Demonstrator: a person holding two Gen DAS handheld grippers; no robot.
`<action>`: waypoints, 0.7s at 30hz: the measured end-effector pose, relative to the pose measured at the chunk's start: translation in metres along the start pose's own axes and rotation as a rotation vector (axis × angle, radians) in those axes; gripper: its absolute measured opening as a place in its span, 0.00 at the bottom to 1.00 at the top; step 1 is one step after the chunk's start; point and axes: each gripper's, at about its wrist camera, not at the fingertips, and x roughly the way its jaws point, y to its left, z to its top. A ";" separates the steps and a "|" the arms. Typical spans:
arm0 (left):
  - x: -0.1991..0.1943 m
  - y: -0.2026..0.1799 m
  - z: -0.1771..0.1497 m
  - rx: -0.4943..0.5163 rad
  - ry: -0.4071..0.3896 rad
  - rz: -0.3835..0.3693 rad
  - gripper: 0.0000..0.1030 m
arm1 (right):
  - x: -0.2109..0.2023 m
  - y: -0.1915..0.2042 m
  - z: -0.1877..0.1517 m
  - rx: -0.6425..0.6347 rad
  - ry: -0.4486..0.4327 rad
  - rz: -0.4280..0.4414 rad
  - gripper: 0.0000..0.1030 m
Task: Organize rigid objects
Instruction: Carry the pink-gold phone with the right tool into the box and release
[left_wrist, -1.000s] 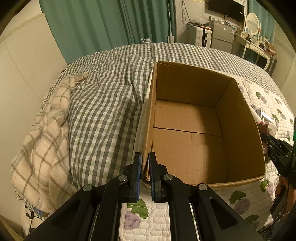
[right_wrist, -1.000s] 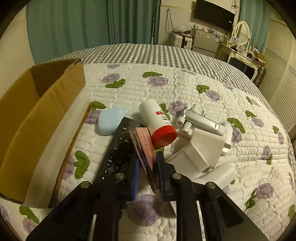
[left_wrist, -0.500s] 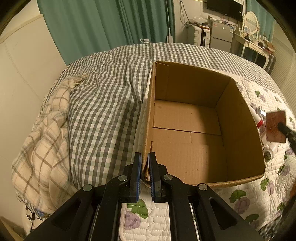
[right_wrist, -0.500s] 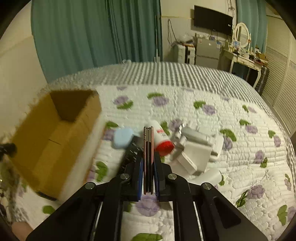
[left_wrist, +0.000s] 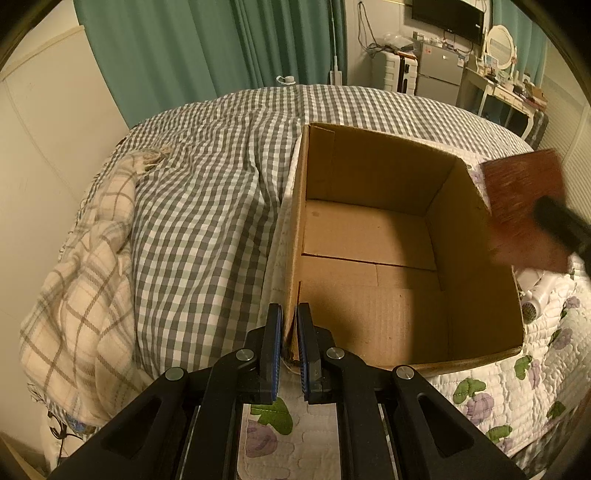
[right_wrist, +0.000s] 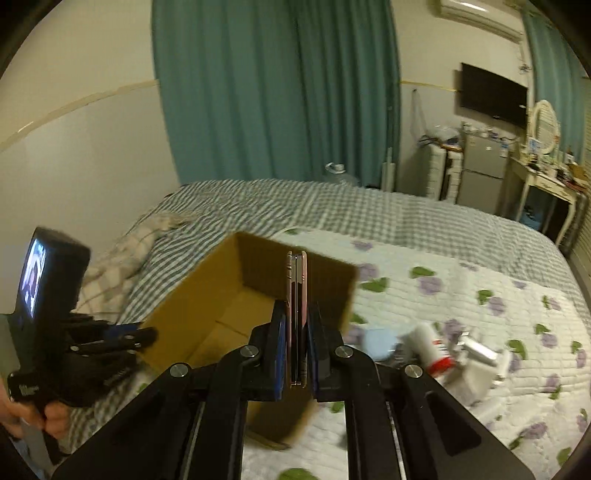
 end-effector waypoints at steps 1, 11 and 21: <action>0.000 0.000 0.000 -0.001 0.000 0.000 0.08 | 0.006 0.005 -0.002 -0.001 0.011 0.014 0.09; 0.001 0.000 -0.002 -0.006 -0.001 -0.009 0.08 | 0.058 0.038 -0.033 -0.033 0.159 0.061 0.09; 0.001 0.000 -0.002 -0.008 0.000 -0.008 0.08 | 0.068 0.034 -0.037 -0.017 0.192 0.003 0.09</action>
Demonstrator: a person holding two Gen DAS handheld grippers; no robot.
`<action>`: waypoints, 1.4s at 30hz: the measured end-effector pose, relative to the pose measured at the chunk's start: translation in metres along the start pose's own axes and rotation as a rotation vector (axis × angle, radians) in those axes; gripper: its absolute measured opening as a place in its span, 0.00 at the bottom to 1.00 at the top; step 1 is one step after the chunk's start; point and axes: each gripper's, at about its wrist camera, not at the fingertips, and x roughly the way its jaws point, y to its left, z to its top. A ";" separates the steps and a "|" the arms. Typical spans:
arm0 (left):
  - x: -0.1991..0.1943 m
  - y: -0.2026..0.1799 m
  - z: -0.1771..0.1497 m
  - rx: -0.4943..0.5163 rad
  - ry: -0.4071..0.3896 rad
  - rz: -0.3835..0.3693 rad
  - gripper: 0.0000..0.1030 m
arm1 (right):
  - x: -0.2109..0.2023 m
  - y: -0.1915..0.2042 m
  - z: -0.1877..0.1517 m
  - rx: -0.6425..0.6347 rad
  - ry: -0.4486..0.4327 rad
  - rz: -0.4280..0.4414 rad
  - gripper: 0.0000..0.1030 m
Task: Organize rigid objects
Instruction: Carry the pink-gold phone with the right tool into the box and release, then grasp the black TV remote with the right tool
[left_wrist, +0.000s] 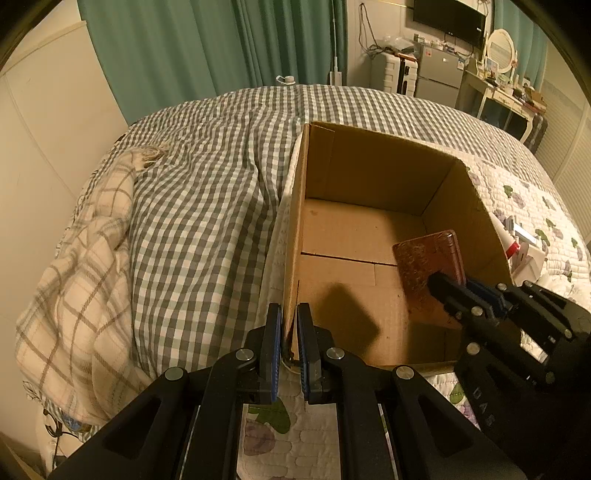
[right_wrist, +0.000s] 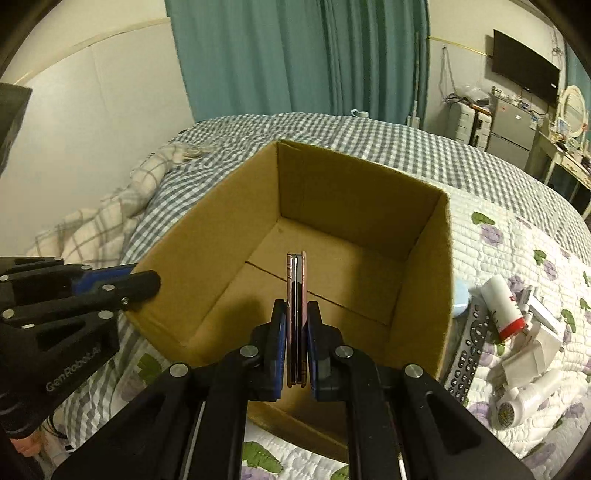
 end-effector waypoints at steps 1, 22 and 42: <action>0.000 0.000 0.000 0.001 0.000 0.000 0.08 | -0.001 -0.001 0.001 0.001 -0.001 -0.010 0.09; 0.001 -0.006 0.001 0.012 0.012 0.036 0.08 | -0.074 -0.148 -0.018 0.229 -0.115 -0.312 0.80; 0.002 -0.009 0.003 0.008 0.020 0.066 0.08 | 0.038 -0.156 -0.070 0.321 0.128 -0.127 0.66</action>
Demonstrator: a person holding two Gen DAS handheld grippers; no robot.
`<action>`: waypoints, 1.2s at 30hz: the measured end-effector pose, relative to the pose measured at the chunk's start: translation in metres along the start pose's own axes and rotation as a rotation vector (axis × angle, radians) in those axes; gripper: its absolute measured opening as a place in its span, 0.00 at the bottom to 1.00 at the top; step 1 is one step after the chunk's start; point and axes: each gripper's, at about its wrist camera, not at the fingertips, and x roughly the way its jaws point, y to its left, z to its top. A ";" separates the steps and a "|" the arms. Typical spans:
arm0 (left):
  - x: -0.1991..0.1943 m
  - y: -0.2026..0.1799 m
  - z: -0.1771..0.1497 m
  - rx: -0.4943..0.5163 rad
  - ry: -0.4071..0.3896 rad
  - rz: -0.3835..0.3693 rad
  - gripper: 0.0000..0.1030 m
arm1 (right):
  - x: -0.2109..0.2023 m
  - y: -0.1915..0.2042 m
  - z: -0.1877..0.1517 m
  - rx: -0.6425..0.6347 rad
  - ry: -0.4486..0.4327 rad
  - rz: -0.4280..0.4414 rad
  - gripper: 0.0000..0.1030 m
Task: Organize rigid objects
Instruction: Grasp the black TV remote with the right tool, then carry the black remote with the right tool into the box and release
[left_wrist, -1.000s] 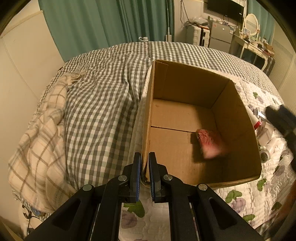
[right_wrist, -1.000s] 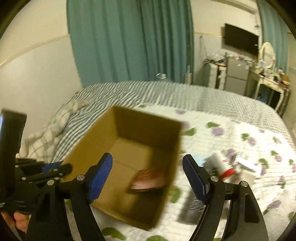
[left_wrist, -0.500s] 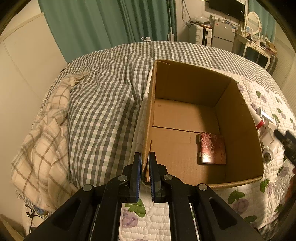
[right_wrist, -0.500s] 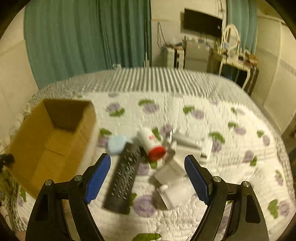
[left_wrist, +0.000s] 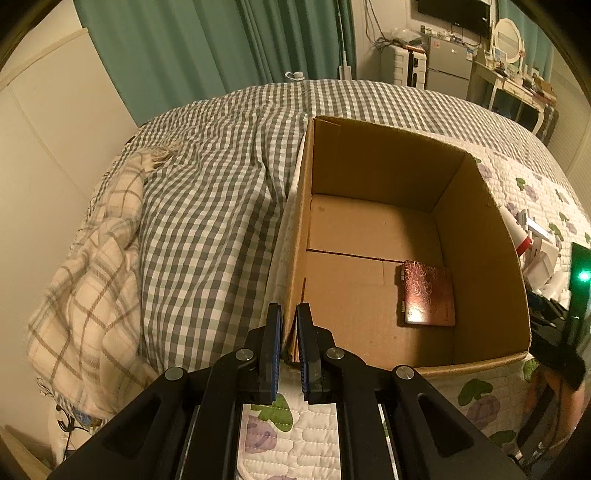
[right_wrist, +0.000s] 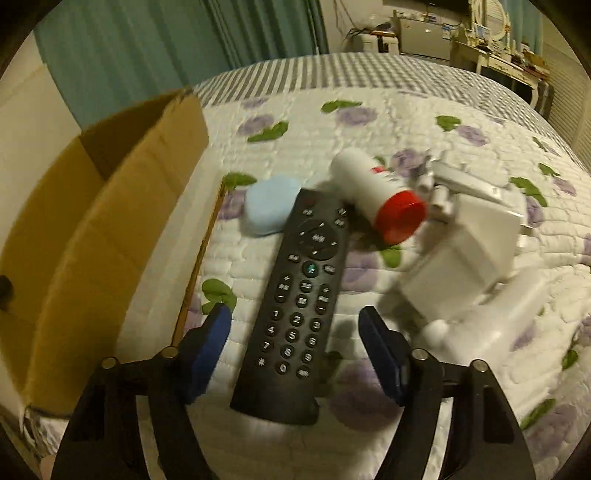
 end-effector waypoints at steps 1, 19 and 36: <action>0.000 0.000 0.000 0.001 0.000 0.000 0.08 | 0.003 0.001 0.000 0.001 0.003 -0.009 0.65; 0.001 0.000 -0.002 -0.004 0.002 -0.007 0.08 | 0.001 -0.008 0.006 0.040 -0.011 -0.022 0.39; 0.000 0.000 -0.001 0.001 0.008 -0.016 0.08 | -0.111 0.030 0.047 -0.044 -0.218 -0.008 0.39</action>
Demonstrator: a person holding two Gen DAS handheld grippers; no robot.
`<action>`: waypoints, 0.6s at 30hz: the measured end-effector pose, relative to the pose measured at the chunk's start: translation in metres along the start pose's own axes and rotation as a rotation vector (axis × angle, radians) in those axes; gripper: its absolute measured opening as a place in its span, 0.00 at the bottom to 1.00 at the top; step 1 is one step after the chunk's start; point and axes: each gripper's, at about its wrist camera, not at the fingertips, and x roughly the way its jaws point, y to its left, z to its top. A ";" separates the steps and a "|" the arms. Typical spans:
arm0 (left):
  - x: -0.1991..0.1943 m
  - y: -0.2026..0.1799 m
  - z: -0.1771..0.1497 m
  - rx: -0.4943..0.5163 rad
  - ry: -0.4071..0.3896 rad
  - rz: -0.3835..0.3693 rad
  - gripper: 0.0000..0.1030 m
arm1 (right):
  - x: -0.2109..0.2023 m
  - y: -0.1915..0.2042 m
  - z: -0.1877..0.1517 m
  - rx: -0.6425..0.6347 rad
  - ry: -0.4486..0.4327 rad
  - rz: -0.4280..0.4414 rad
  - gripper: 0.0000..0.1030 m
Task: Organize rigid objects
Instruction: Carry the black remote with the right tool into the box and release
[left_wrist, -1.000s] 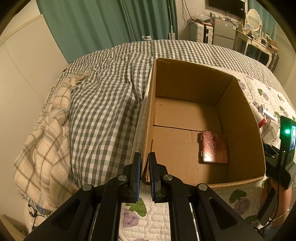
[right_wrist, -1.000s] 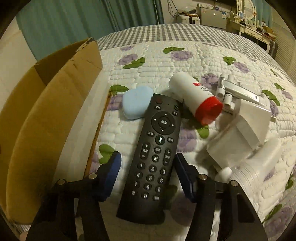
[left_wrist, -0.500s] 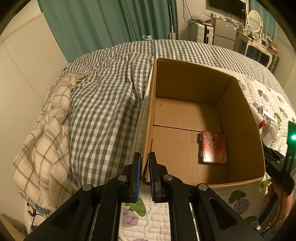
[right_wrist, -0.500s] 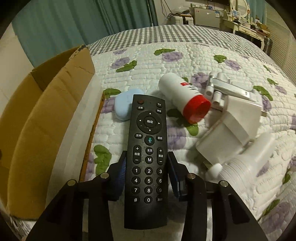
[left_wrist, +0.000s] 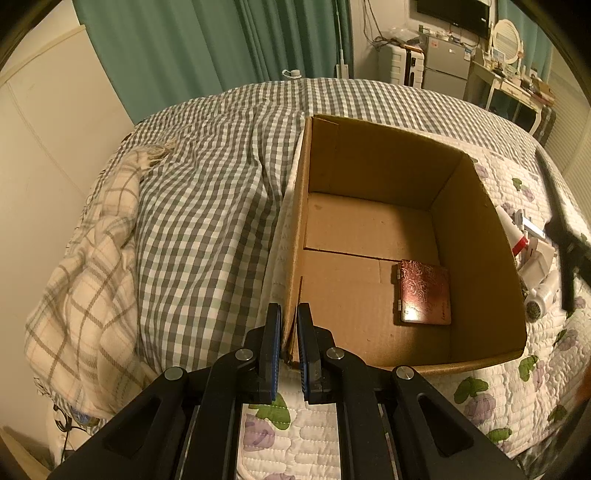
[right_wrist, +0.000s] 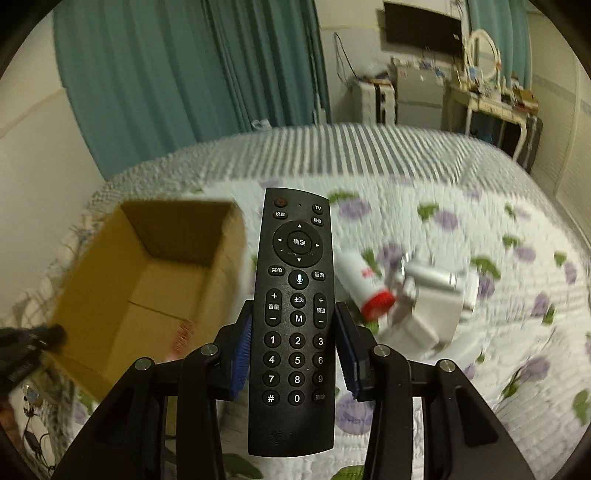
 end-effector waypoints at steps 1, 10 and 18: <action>0.000 0.000 0.000 0.001 0.000 -0.001 0.08 | -0.006 0.005 0.005 -0.010 -0.015 0.005 0.39; -0.003 -0.001 0.000 0.002 0.000 -0.007 0.08 | -0.039 0.061 0.028 -0.104 -0.091 0.093 0.39; -0.004 0.000 0.002 0.003 -0.001 -0.011 0.08 | -0.009 0.100 0.007 -0.176 -0.026 0.121 0.39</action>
